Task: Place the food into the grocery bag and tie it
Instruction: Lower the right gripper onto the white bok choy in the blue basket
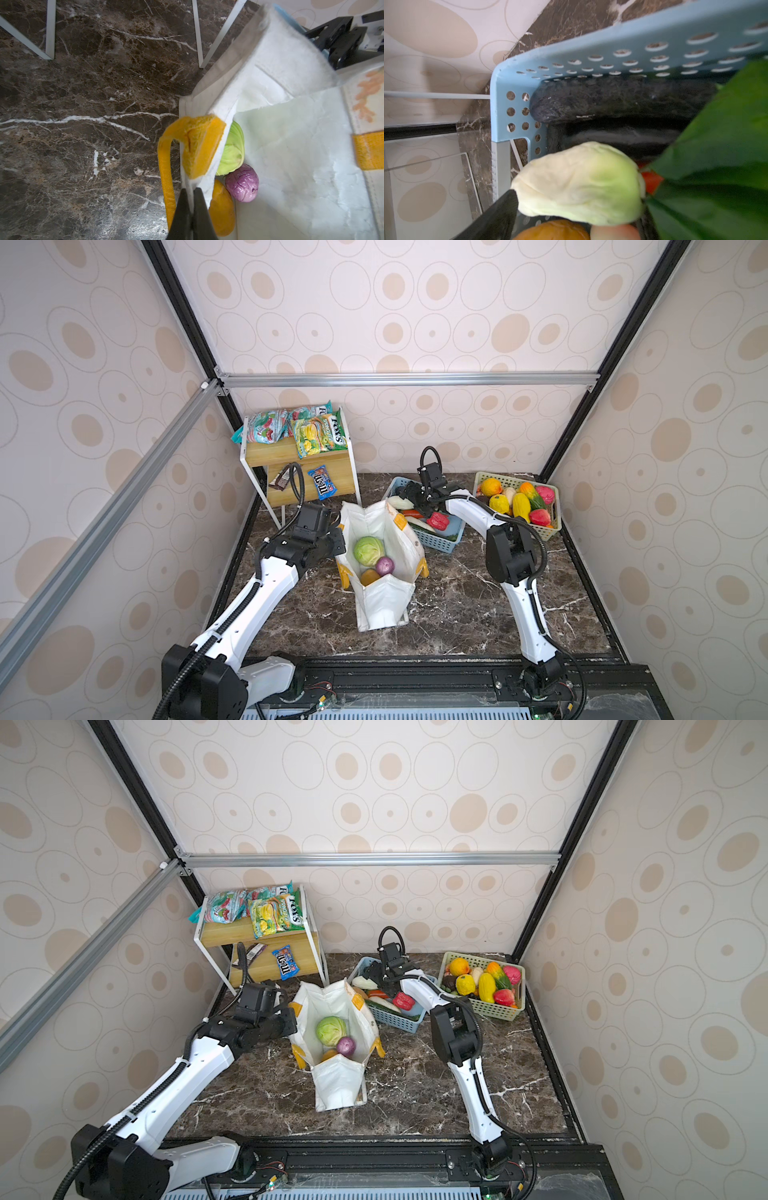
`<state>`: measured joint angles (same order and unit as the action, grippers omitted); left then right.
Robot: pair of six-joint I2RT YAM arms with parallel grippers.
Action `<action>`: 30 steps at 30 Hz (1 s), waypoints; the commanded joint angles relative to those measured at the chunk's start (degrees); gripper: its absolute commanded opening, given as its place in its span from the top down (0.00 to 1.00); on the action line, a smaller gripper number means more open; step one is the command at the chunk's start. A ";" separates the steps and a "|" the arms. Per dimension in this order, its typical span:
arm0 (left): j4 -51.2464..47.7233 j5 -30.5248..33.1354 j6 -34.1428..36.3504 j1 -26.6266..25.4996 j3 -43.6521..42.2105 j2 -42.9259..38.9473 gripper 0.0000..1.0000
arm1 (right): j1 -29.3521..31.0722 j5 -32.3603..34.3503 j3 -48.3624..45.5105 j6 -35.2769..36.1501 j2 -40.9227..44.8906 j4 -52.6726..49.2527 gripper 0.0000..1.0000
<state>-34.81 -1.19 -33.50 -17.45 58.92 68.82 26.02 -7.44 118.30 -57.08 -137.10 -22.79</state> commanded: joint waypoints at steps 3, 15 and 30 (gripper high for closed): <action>-0.35 -0.12 2.12 0.54 3.40 1.18 1.00 | -0.02 1.44 1.34 -5.52 -3.19 5.09 0.14; -0.32 -0.73 2.64 0.49 3.31 1.67 1.00 | -0.18 1.83 1.99 -9.68 -6.66 9.40 0.25; 0.27 -0.87 1.46 0.51 1.25 -0.24 1.00 | -0.23 5.24 -10.17 -10.59 1.97 16.58 0.47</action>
<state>-34.57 -2.09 -32.12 -17.39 60.23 69.91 25.80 -4.05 110.72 -66.74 -138.65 -6.74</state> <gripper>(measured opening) 0.048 0.531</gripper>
